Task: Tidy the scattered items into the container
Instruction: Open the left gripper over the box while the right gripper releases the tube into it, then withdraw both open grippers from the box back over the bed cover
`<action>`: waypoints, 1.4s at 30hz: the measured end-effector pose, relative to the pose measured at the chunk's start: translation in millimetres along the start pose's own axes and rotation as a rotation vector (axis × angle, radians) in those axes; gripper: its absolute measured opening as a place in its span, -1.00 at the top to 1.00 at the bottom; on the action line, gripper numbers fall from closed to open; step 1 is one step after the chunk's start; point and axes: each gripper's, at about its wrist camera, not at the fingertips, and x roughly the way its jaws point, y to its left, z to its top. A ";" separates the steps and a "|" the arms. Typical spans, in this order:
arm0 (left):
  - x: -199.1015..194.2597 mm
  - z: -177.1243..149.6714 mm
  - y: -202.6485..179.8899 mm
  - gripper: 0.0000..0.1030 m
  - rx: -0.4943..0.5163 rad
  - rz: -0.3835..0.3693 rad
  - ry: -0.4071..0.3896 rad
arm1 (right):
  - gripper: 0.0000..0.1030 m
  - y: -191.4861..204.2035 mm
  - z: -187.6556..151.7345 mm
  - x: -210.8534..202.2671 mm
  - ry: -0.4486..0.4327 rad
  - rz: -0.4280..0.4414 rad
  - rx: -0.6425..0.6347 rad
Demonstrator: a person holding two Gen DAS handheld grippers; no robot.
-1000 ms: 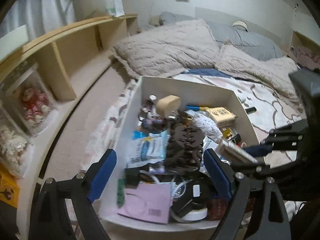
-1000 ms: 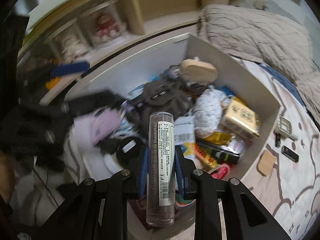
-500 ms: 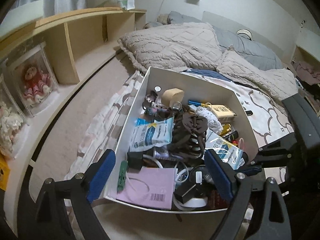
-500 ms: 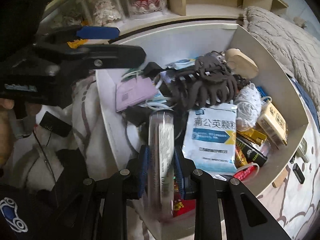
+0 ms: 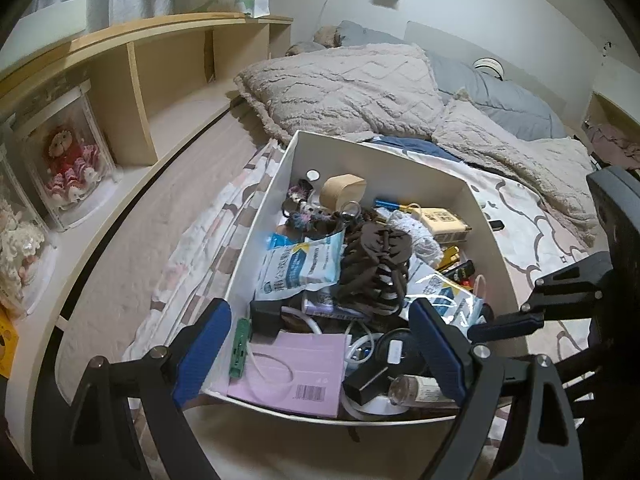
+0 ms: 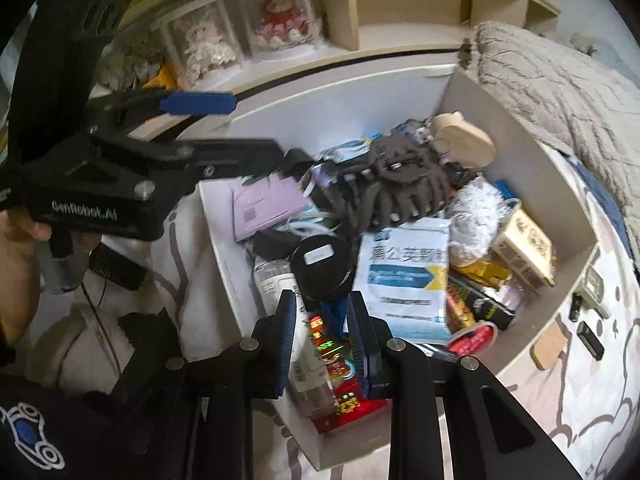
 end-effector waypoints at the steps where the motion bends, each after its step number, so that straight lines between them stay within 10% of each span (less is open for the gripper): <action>1: -0.8 1.3 -1.6 -0.77 0.003 0.003 -0.005 | 0.50 -2.3 0.0 -1.9 -0.003 -0.002 0.007; 5: -4.8 6.9 -8.9 -0.89 0.004 0.009 -0.036 | 0.44 -14.0 -1.8 -11.3 -0.030 -0.019 0.072; 9: -7.7 13.2 -18.7 -0.89 0.009 0.001 -0.053 | -0.57 -24.6 -5.5 -24.4 -0.087 -0.105 0.108; 18: -11.2 24.0 -43.6 -0.99 0.054 -0.006 -0.090 | -1.00 -53.7 -16.7 -53.6 -0.195 -0.291 0.203; 42: 4.2 44.1 -129.1 -0.99 0.157 -0.076 -0.106 | -1.00 -116.5 -84.9 -118.4 -0.249 -0.487 0.434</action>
